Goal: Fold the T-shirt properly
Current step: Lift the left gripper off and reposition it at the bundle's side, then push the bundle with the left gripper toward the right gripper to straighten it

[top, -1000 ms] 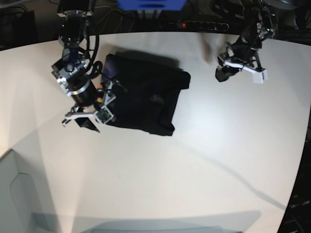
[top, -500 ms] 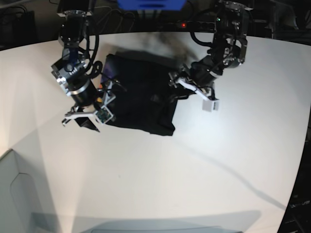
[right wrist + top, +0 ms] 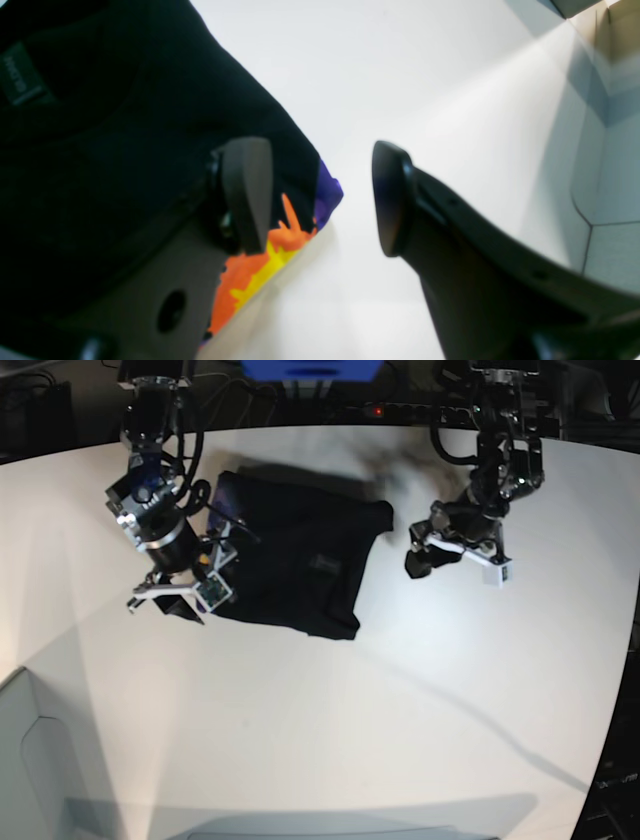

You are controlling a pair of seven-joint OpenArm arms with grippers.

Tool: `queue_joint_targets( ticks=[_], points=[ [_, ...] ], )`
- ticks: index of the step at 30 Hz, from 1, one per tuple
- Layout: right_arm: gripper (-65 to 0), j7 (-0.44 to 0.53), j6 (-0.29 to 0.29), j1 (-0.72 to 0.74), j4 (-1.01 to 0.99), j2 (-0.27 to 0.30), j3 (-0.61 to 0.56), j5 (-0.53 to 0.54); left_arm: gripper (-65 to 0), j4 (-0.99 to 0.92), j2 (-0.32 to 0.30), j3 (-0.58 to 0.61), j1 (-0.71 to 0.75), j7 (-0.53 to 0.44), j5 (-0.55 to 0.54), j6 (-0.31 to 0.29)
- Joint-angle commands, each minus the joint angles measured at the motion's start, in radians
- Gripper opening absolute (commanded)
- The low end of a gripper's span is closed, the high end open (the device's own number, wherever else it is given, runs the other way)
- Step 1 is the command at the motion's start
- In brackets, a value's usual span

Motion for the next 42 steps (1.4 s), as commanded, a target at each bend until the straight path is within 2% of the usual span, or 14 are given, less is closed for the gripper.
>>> queue_joint_targets(
  ticks=[1, 7, 11, 14, 17, 20, 29, 31, 32, 36, 37, 42],
  points=[
    [-32.2, 0.024, -0.001, 0.009, 0.017, 0.000, 0.002, 0.010, -23.5, 0.029, 0.008, 0.006, -0.012, -0.006, -0.021, -0.012],
    [-31.8, 0.024, -0.001, 0.009, 0.019, -0.002, 0.003, 0.010, -23.4, 0.118, 0.009, 0.155, -0.058, -0.007, -0.046, -0.010],
    [-31.8, 0.024, -0.001, 0.009, 0.019, -0.002, 0.002, 0.010, -23.4, 0.077, 0.009, 0.238, -0.121, -0.007, -0.038, -0.004],
    [-31.8, 0.024, -0.001, 0.009, 0.019, -0.002, 0.003, 0.010, -21.6, -0.005, 0.009, 0.253, -0.152, -0.009, -0.046, 0.071],
    [-31.8, 0.024, -0.001, 0.009, 0.019, -0.002, 0.005, 0.008, -16.0, -0.046, 0.009, 0.256, -0.164, -0.007, -0.049, 0.125],
    [-31.7, 0.024, -0.001, 0.009, 0.019, 0.000, 0.005, 0.008, -12.6, -0.061, 0.009, 0.288, -0.173, -0.010, -0.042, 0.125],
    [-31.7, 0.024, -0.001, 0.021, 0.028, -0.002, 0.046, 0.008, -12.9, -0.209, 0.009, 0.414, -0.256, -0.007, -0.049, 0.125],
    [-31.7, 0.030, -0.001, 0.021, 0.032, -0.002, 0.071, 0.008, -15.8, -0.213, 0.009, 0.417, -0.257, -0.007, -0.049, 0.125],
    [-31.7, 0.030, -0.001, 0.021, 0.039, -0.002, 0.092, 0.008, -19.7, -0.213, 0.009, 0.419, -0.264, -0.006, -0.044, 0.125],
    [-31.7, 0.024, -0.001, 0.047, 0.045, -0.011, 0.175, 0.008, -45.6, -0.252, 0.009, 0.429, -0.307, -0.006, -0.041, 0.123],
    [-31.7, 0.024, -0.001, 0.055, 0.045, -0.020, 0.203, 0.008, -49.8, -0.275, 0.006, 0.452, -0.330, -0.006, -0.039, 0.123],
    [-31.7, 0.024, -0.001, 0.095, 0.045, -0.074, 0.371, 0.008, -50.9, -0.405, -0.003, 0.635, -0.497, -0.006, -0.039, 0.116]
  ],
)
